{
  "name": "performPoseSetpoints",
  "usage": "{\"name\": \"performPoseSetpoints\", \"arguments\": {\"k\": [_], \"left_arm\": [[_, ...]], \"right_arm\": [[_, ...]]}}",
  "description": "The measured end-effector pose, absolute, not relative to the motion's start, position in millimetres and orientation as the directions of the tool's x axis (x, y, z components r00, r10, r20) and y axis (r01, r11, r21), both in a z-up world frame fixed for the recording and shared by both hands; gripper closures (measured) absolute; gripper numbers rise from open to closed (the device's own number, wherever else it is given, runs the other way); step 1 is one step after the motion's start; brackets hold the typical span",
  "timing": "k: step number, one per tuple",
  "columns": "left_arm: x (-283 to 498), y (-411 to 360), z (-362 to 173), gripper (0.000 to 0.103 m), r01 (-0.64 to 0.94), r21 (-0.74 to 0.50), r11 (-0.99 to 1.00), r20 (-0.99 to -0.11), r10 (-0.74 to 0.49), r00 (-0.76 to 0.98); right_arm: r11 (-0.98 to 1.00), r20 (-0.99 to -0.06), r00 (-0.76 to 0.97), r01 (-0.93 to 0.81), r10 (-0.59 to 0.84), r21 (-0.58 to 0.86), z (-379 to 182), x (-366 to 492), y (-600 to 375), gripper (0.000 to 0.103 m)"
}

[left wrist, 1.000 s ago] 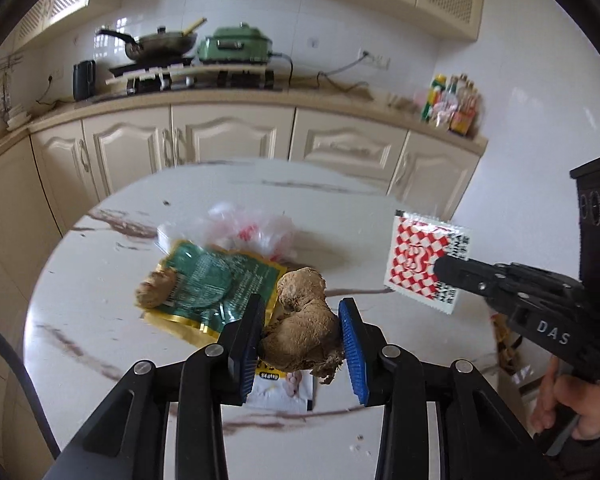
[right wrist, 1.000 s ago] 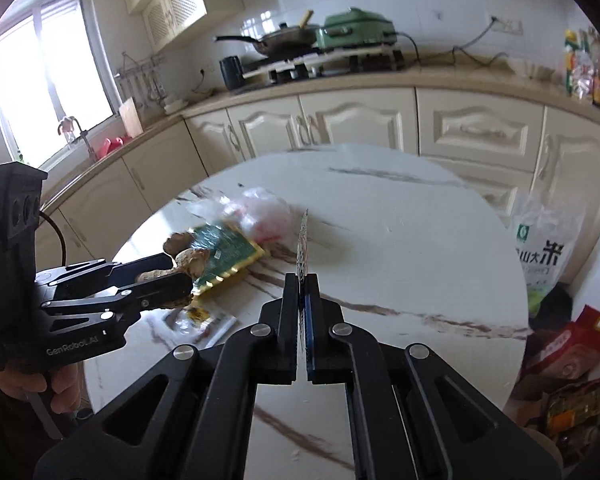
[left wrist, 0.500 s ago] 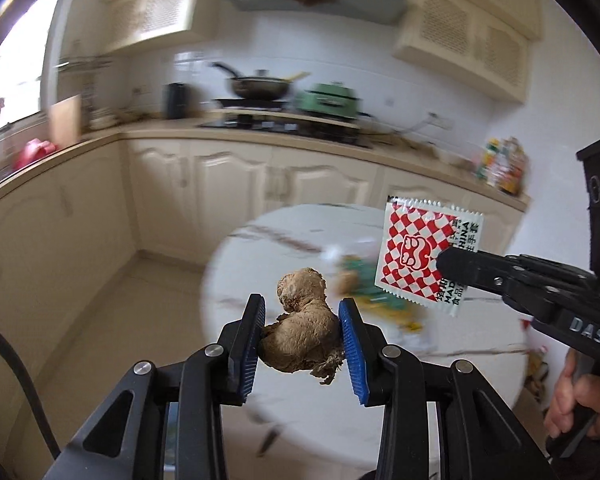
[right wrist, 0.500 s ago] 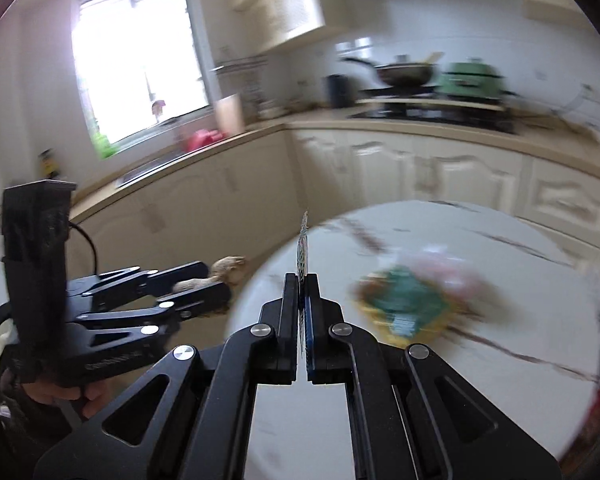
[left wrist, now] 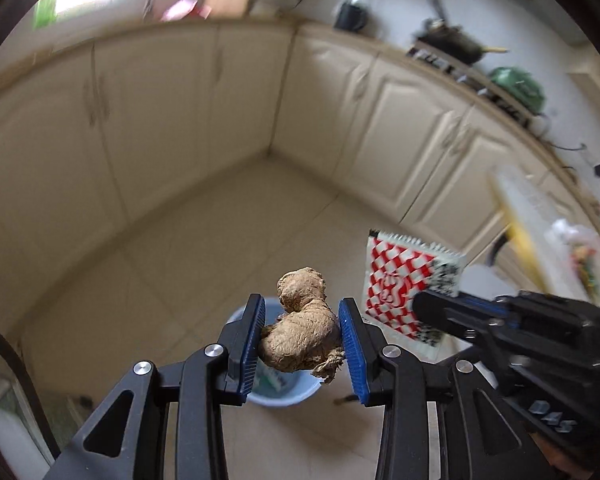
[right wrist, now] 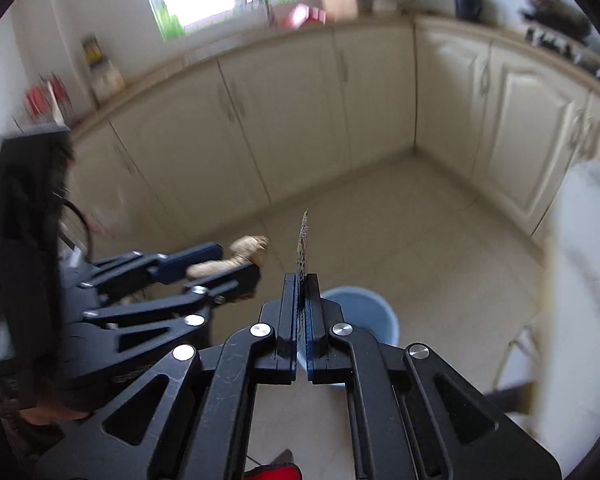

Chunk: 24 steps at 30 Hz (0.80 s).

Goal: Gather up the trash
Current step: 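Carry both items over the blue bin and open both tools to drop them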

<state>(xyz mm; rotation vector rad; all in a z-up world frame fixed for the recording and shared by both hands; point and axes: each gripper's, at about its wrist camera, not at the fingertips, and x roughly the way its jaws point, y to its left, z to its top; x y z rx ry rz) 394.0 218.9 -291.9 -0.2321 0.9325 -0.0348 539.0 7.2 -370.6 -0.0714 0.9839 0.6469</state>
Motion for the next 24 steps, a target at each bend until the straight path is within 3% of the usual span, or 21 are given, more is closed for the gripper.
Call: {"name": "performPoseSetpoints", "arguments": {"k": [6,11,15,24], "left_arm": [[424.4,268.8,-358.0,0.069,-0.137,-0.223,0.965,-0.872,-0.135,0.471],[463.4,299.7,-399.5,0.069,-0.172,-0.256,0.951,-0.905,-0.173,0.389],[494.7,301.3,-415.9,0.069,-0.165,-0.248,0.955,-0.916,-0.176,0.360],[542.3,268.3,-443.2,0.069,-0.143,-0.252,0.957,-0.935,-0.203,0.292]], "right_arm": [[0.834,-0.878,0.225,-0.477,0.422,0.278,-484.5,590.4,43.1,0.099],[0.844,-0.904,0.173,-0.458,0.392,0.278,-548.3,619.2,58.2,0.095],[0.869,-0.920,0.179,-0.429,0.349,0.246,-575.8,636.9,55.3,0.065],[0.934,-0.909,0.327,-0.325,0.257,0.147,-558.0,645.1,13.6,0.044]]}}
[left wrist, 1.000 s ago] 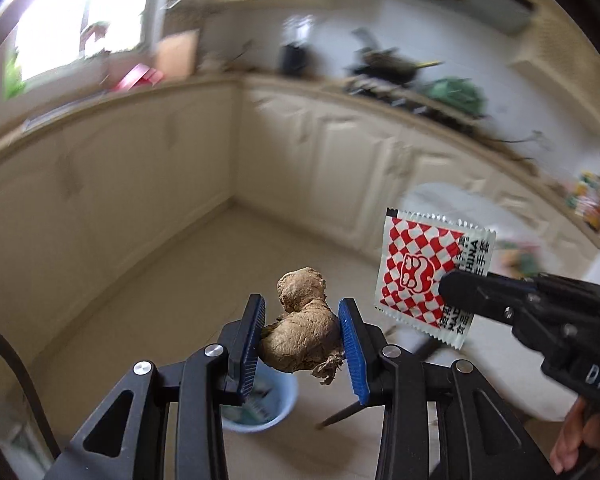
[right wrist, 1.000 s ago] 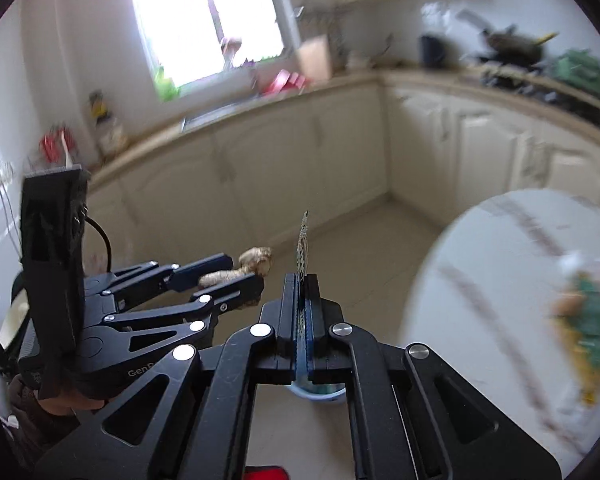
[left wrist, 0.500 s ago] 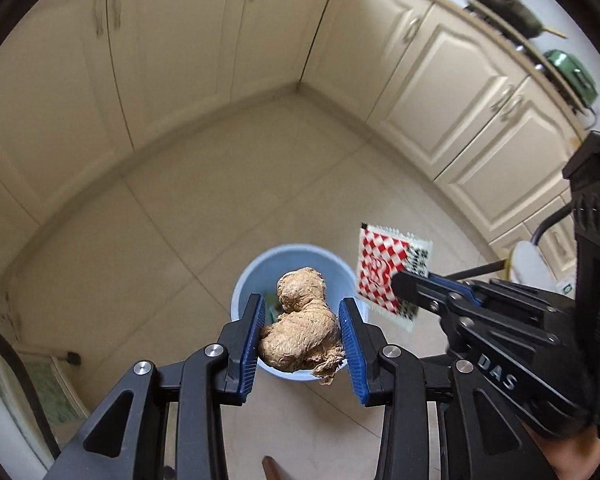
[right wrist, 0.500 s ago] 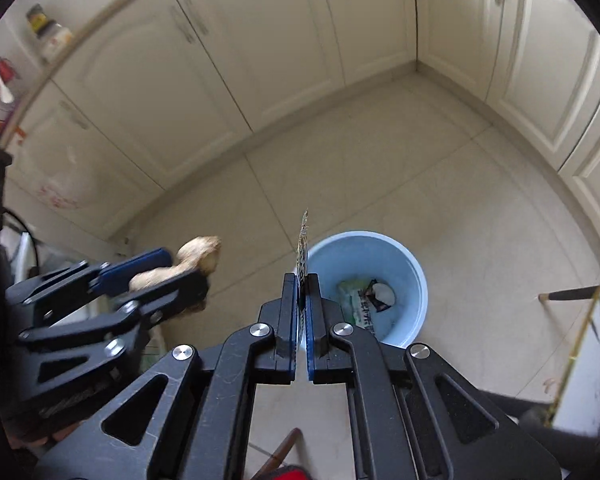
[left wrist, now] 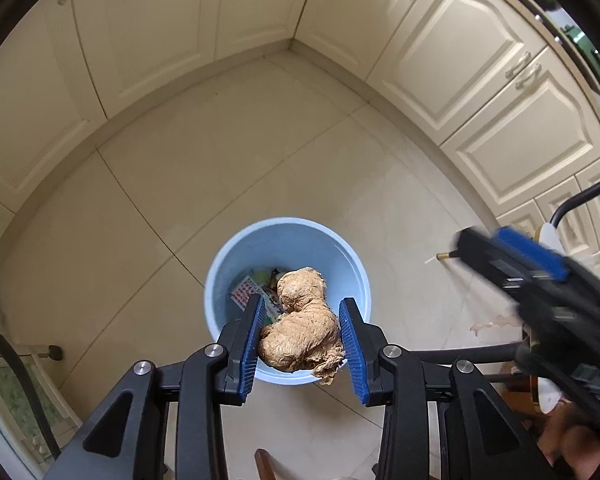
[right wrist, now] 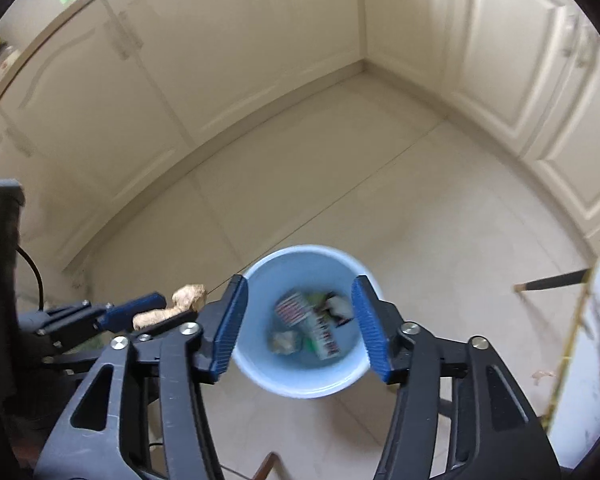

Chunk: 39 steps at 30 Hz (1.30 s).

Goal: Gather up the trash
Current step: 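Carry both items over the blue bin and open both tools to drop them, then move both tools back toward the remaining trash on the table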

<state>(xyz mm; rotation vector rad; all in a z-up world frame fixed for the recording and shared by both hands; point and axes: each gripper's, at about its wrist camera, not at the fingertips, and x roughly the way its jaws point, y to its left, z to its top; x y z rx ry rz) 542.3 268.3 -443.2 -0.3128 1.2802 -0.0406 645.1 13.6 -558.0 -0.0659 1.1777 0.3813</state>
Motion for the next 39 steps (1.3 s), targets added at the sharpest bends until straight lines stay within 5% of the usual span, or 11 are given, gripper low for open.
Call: {"name": "performPoseSetpoints", "arguments": {"k": [3,8,16,21,28,33,39], "left_arm": [[564.5,250.6,-444.9,0.067,-0.139,-0.263,0.955,-0.937,-0.218,0.273],[571.5,246.9,-420.6,0.045,-0.141,-0.238,0.961,-0.929,-0.183,0.323],[542.6,283.5,-343.6,0.043,-0.268,-0.093,0.959,-0.891,0.040,0.452],[507.9,290.6,-274.3,0.036,-0.308,-0.076,0.948,-0.810,0.122,0.574],[454.9,239.0,-175.1,0.023,-0.297,-0.063,0.953,-0.638,0.190,0.746],[408.7,174.4,-123.6,0.007,-0.259,-0.085,0.962,-0.491,0.186,0.851],[347.4,116.9,-91.6,0.004,-0.174,-0.063,0.983,-0.362,0.140,0.921]], "right_arm": [[0.944,-0.897,0.362,-0.297,0.253,0.146,-544.6,649.5,2.9,0.042],[0.945,-0.885,0.383,-0.287,0.264,0.158,-526.5,648.5,-1.7,0.041],[0.934,-0.841,0.444,-0.307,0.310,0.182,-477.7,626.9,-4.1,0.037],[0.910,-0.783,0.496,-0.357,0.375,0.210,-428.0,596.3,2.9,0.035],[0.899,-0.671,0.627,-0.412,0.396,0.145,-336.8,530.8,2.7,0.009],[0.917,-0.540,0.754,-0.386,0.375,0.098,-258.9,470.1,-32.8,0.000],[0.947,-0.407,0.860,-0.321,0.306,0.034,-184.0,399.4,-76.6,0.000]]}}
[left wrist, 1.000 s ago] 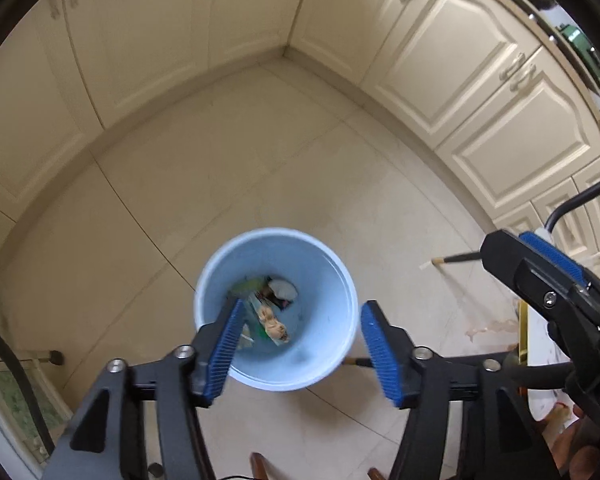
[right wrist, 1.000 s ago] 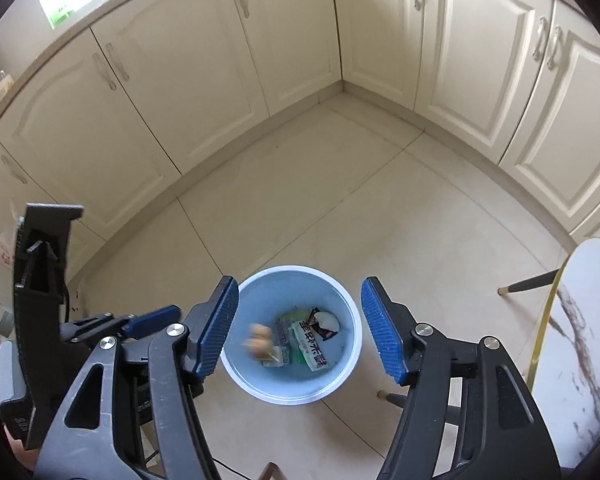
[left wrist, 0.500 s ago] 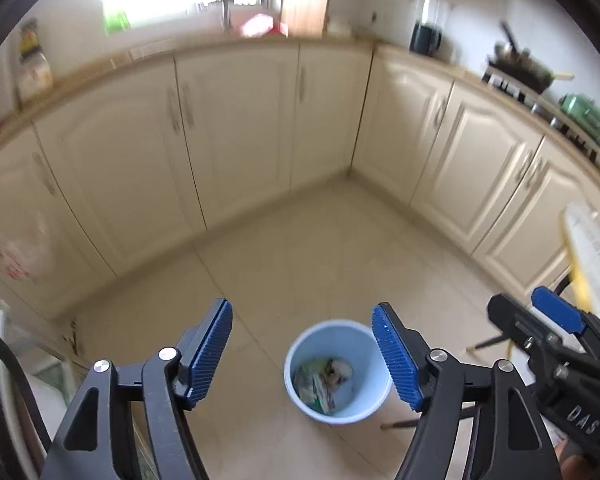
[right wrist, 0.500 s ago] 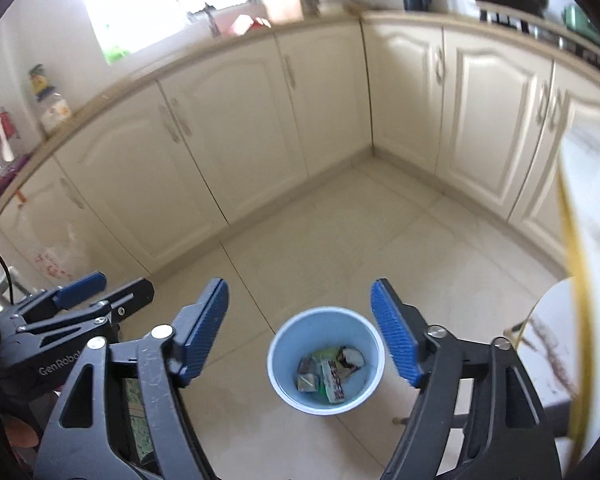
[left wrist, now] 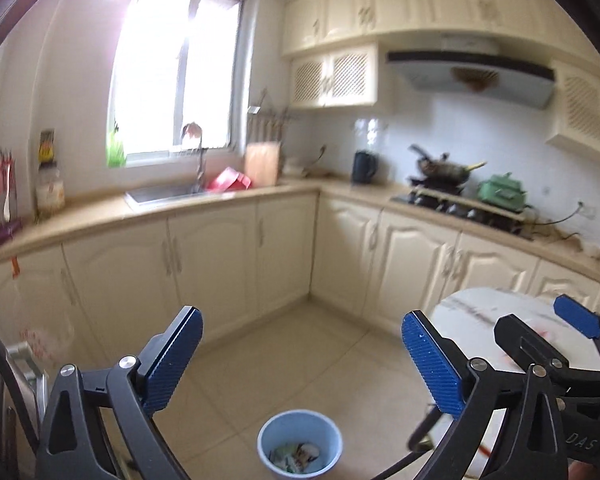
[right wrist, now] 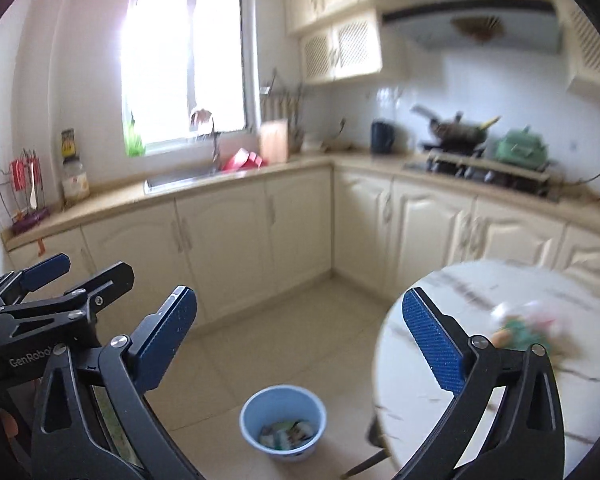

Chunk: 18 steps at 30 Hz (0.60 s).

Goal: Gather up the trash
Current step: 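Move both tools back toward the remaining trash on the table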

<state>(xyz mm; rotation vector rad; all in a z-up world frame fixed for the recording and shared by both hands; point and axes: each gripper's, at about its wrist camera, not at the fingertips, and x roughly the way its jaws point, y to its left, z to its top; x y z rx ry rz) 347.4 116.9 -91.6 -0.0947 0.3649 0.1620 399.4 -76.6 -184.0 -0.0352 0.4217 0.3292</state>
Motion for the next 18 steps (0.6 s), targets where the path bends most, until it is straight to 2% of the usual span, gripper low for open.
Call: {"name": "performPoseSetpoints", "arguments": {"k": [4,8,13,18], "left_arm": [[247.0,71.6,-98.8,0.002,-0.128,-0.032,0.991,-0.276,0.114,0.954],[165.0,48.7,-129.3,0.002,-0.083,-0.013,0.996,-0.197,0.079,0.977],[112.7,24.4,-155.4,0.001,-0.046,-0.003,0.999,-0.118,0.046,0.992],[90.5,5.8,-169.6,0.001,-0.014,0.003,1.000,-0.078,0.014,0.997]], "right_arm": [[0.965,-0.329,0.911,-0.261,0.251,0.013,-146.0,354.1,-104.6,0.000],[0.978,-0.274,0.940,-0.210,0.203,0.006,-118.3,317.9,-126.1,0.000],[0.988,-0.215,0.965,-0.154,0.149,-0.007,-93.4,282.5,-150.6,0.000],[0.994,-0.170,0.980,-0.105,0.101,-0.013,-73.7,259.7,-173.2,0.000]]}}
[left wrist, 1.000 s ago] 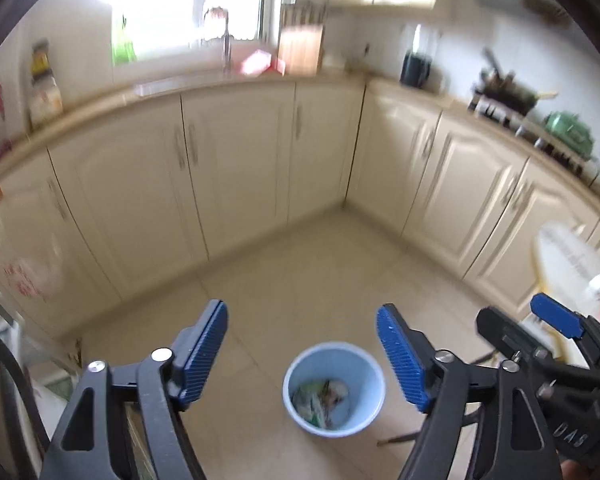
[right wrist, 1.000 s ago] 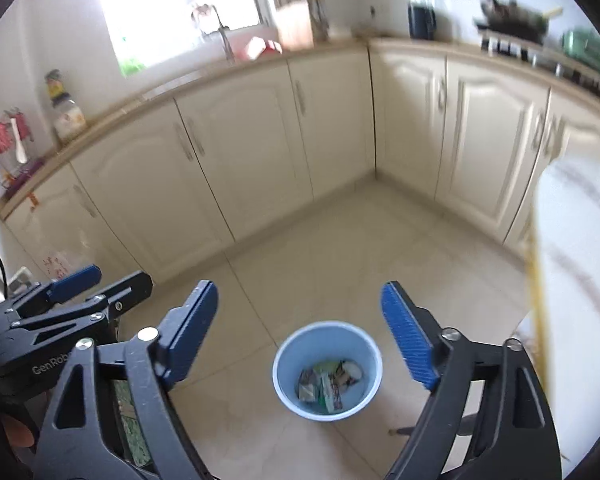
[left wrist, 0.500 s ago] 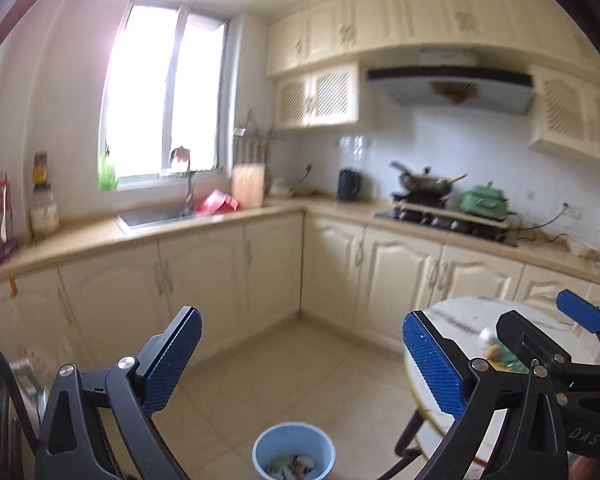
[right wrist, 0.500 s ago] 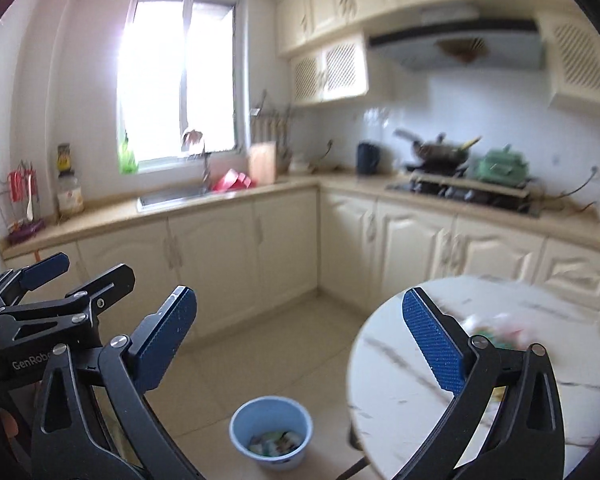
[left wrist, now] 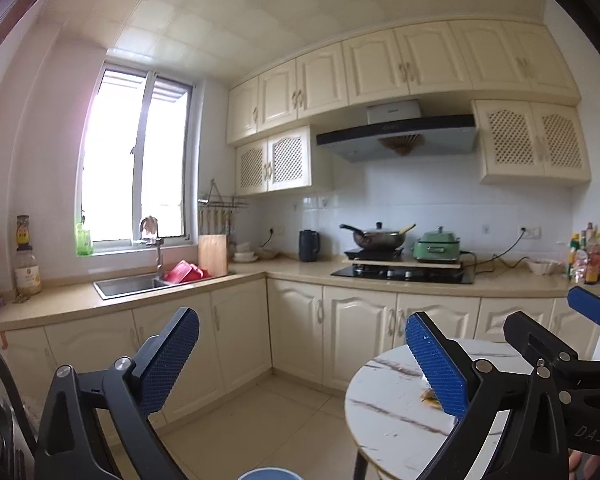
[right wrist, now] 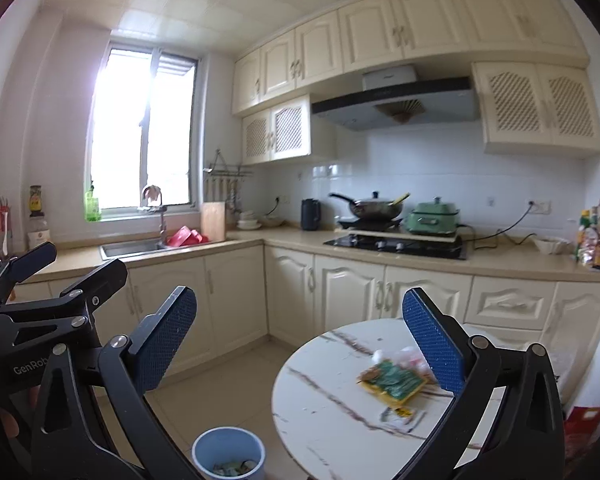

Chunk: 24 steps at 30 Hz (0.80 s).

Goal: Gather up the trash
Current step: 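Move both tools back toward the remaining trash on the table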

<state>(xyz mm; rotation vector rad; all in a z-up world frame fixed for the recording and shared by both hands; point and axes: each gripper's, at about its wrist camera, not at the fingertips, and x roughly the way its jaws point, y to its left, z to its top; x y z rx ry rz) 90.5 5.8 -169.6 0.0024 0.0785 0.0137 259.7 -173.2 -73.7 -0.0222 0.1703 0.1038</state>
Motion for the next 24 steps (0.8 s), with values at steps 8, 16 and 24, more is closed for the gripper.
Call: {"name": "performPoseSetpoints", "arguments": {"k": [8,16,24], "left_arm": [[120.6,-13.5,-168.9,0.001,0.073,0.034,0.997,-0.099,-0.069,0.993],[190.4,-28.3,-167.7,0.001,0.157,0.051,0.986,-0.215,-0.143,0.966],[288.2,-58.4,-192.4,0.001,0.261,0.017,0.965,-0.394,-0.233,0.889]], "right_arm": [[0.999,-0.166,0.986,-0.031,0.028,-0.015,-68.9,259.4,-211.8,0.000],[0.997,-0.227,0.972,0.069,-0.064,0.015,-81.5,285.9,-266.7,0.000],[0.984,-0.373,0.917,0.173,-0.144,0.045,-128.2,340.5,-341.9,0.000]]}}
